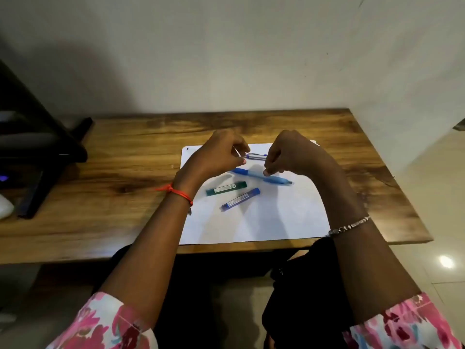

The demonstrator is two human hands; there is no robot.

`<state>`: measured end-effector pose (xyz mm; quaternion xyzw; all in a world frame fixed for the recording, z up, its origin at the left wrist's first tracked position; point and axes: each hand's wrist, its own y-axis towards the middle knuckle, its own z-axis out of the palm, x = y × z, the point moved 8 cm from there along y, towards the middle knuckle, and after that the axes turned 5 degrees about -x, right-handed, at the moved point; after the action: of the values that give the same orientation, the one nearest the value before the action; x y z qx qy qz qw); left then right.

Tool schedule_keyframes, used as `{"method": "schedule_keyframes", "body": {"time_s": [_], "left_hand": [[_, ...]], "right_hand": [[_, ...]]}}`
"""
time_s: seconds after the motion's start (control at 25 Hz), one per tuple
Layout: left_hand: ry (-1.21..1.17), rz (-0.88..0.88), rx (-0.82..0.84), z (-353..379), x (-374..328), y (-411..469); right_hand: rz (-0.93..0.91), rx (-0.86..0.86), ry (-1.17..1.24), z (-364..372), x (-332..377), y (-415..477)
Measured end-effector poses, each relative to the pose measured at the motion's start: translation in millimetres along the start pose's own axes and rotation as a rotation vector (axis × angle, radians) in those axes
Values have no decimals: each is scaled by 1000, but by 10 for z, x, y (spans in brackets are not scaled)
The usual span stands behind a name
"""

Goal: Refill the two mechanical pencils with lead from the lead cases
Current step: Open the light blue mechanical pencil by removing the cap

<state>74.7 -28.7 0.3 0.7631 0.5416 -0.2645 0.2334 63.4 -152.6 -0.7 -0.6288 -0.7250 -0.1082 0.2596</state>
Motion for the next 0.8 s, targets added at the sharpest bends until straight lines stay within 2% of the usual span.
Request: {"method": "schedule_keyframes", "body": {"time_s": [0.2, 0.4, 0.56, 0.68, 0.8], "left_hand": [[60, -35, 114, 83, 63, 25], [139, -50, 132, 92, 133, 4], [137, -51, 155, 114, 124, -9], [111, -21, 136, 40, 100, -12], [-78, -56, 124, -102, 144, -1]], "right_hand": [[-11, 36, -90, 134, 26, 33], [-24, 15, -151, 230, 23, 134], [0, 10, -112, 171, -12, 130], [-20, -20, 42, 16, 5, 61], [7, -137, 512, -198, -65, 6]]}}
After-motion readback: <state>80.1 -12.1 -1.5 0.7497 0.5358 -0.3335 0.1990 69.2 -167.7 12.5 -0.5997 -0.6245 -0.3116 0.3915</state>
